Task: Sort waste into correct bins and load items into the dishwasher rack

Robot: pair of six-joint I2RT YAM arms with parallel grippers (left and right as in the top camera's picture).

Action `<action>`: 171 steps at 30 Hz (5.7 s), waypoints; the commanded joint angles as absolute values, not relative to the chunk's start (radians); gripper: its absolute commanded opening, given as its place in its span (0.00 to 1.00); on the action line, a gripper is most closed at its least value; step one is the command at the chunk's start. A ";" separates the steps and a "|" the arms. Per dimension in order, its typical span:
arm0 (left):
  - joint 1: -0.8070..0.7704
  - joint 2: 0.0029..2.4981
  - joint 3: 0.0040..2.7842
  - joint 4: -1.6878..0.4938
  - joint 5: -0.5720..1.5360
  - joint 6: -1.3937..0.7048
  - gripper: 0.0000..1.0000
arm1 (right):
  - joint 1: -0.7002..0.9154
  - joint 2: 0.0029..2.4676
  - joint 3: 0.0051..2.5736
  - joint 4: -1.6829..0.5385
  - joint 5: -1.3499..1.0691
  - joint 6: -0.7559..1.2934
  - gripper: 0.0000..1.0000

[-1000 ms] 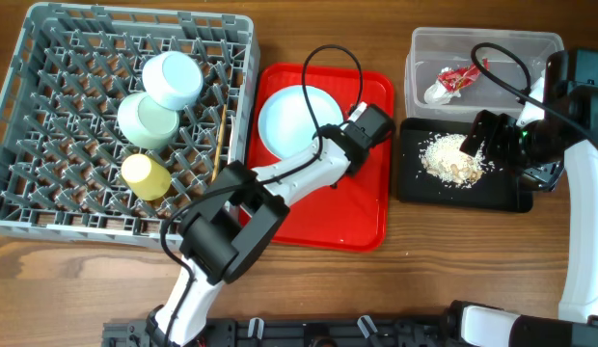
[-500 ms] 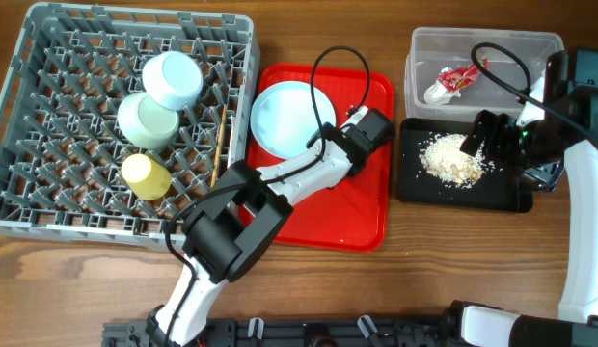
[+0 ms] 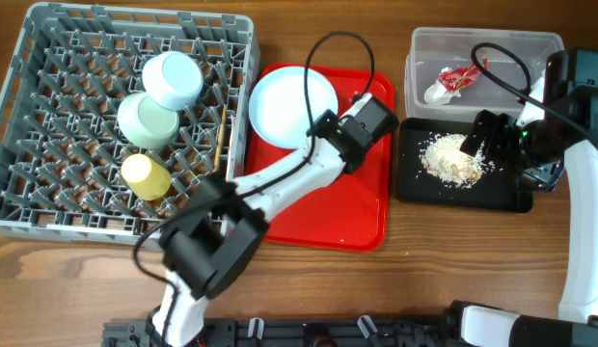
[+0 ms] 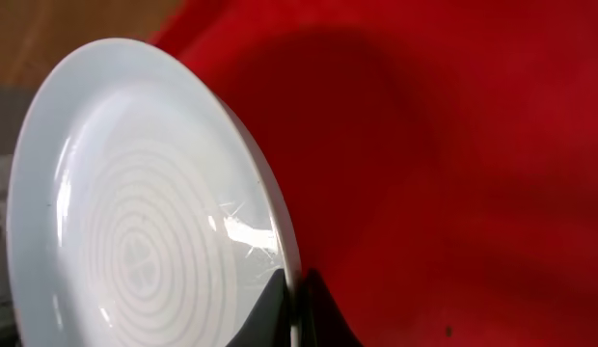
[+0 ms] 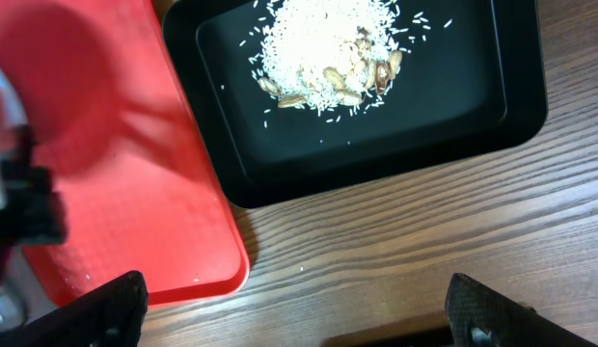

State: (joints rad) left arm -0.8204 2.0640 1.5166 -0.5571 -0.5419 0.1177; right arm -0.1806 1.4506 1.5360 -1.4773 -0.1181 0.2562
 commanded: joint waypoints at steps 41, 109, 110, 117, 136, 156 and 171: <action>-0.086 1.678 1.539 -0.495 0.757 -0.356 0.04 | -0.184 1.432 1.552 -1.480 -0.103 0.238 1.00; -0.115 1.426 1.404 -1.225 -0.036 -0.300 1.00 | 0.025 1.242 1.327 -0.961 -0.100 0.106 1.00; -0.120 1.394 1.381 -1.208 -0.036 -0.300 1.00 | 0.025 1.210 1.298 -0.946 -0.099 0.105 1.00; -0.156 1.022 1.105 -0.983 -0.035 -0.299 1.00 | 0.025 0.878 1.067 -0.854 -0.095 0.105 1.00; -0.170 0.645 0.982 -0.962 -0.035 -0.300 1.00 | 0.026 0.759 1.048 -0.939 -0.096 0.105 1.00; -0.170 0.644 0.982 -0.962 -0.035 -0.300 1.00 | 0.026 0.528 0.884 -0.690 -0.074 0.040 1.00; -0.170 0.645 0.982 -0.961 -0.035 -0.300 1.00 | 0.026 0.086 0.520 -0.454 -0.074 -0.052 1.00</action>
